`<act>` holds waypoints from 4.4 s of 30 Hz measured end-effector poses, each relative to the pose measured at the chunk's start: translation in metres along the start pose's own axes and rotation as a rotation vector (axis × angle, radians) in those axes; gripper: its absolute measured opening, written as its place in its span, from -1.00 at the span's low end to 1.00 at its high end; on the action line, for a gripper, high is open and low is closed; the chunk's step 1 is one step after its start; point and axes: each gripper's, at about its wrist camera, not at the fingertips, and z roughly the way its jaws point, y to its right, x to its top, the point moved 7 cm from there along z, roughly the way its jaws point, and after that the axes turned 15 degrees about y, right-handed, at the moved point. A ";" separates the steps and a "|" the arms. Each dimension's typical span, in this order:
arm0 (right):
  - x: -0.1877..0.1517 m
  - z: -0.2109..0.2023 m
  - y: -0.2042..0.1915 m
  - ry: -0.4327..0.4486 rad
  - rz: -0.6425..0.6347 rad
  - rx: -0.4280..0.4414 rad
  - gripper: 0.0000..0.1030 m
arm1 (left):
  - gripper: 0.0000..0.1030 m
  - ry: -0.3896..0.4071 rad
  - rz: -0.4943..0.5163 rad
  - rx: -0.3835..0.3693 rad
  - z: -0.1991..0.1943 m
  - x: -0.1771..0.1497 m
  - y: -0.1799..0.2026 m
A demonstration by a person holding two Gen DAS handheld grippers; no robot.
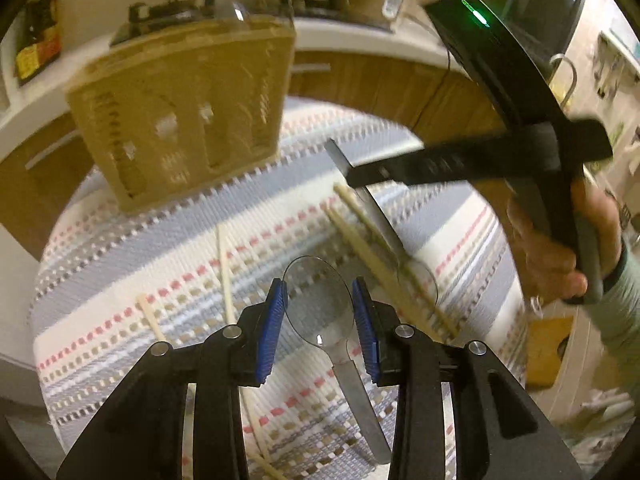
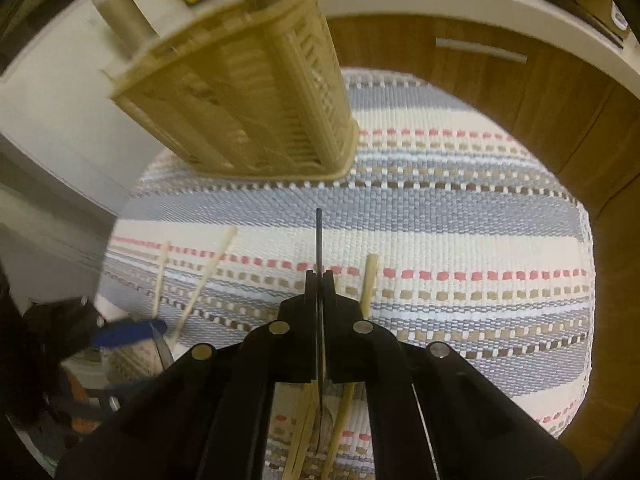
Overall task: Organize utensils
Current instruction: 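Lower the clear spoon and knife into the caddy and open both grippers, then grasp a wooden chopstick with the left gripper while the right grasps another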
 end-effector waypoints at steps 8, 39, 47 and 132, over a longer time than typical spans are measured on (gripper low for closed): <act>0.046 -0.066 -0.020 0.267 -0.074 0.074 -0.97 | -0.37 0.197 -0.032 0.055 -0.042 0.056 -0.016; 0.210 -0.049 -0.076 0.677 -0.199 0.060 -0.97 | -0.37 0.700 0.110 0.454 -0.031 0.230 -0.095; 0.193 -0.012 -0.077 0.604 -0.232 0.044 -0.97 | -0.36 0.669 0.090 0.428 -0.010 0.210 -0.108; -0.018 0.058 0.003 -0.262 -0.114 -0.174 -0.82 | -0.48 -0.335 0.000 0.211 0.073 -0.009 -0.066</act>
